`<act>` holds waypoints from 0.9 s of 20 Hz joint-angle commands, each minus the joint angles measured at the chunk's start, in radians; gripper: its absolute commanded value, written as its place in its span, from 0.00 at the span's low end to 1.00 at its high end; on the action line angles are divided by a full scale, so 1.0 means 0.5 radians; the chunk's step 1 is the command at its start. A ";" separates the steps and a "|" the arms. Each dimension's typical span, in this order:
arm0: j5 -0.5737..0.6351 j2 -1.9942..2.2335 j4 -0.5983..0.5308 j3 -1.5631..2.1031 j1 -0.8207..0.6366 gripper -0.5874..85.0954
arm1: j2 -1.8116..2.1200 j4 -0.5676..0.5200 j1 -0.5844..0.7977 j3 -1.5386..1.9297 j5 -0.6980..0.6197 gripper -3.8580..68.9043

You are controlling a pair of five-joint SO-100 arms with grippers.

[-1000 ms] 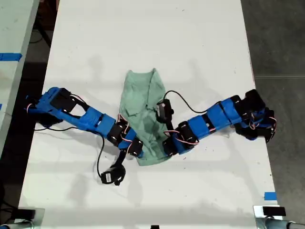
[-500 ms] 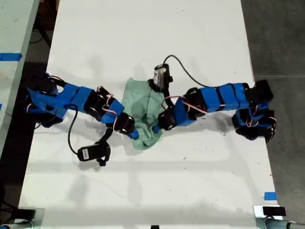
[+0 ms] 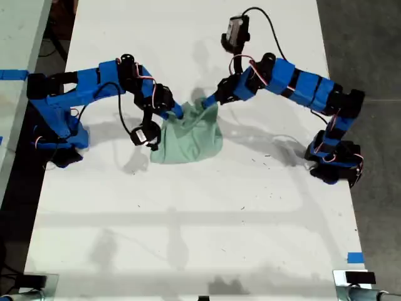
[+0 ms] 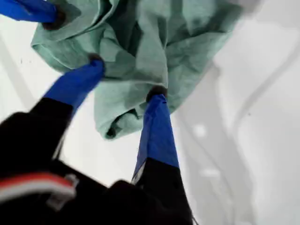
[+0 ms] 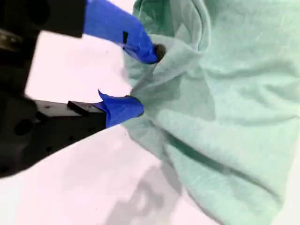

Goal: Fold t shirt

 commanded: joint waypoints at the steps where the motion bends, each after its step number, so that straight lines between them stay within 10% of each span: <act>1: 0.064 -0.025 0.055 0.055 -0.215 0.24 | -0.031 -0.037 0.120 -0.012 -0.107 0.79; 9: 0.095 0.712 0.307 0.279 -0.448 0.20 | 0.463 0.371 0.055 0.046 -0.055 0.71; 12: -0.187 1.206 0.295 0.476 -0.077 0.14 | 1.074 0.472 -0.163 0.494 0.169 0.54; 15: -0.611 1.804 0.123 0.936 0.282 0.00 | 1.905 0.298 -0.472 1.319 0.583 0.08; 18: -0.831 2.439 -0.426 1.862 0.491 0.00 | 2.617 0.055 -0.810 2.187 0.957 0.08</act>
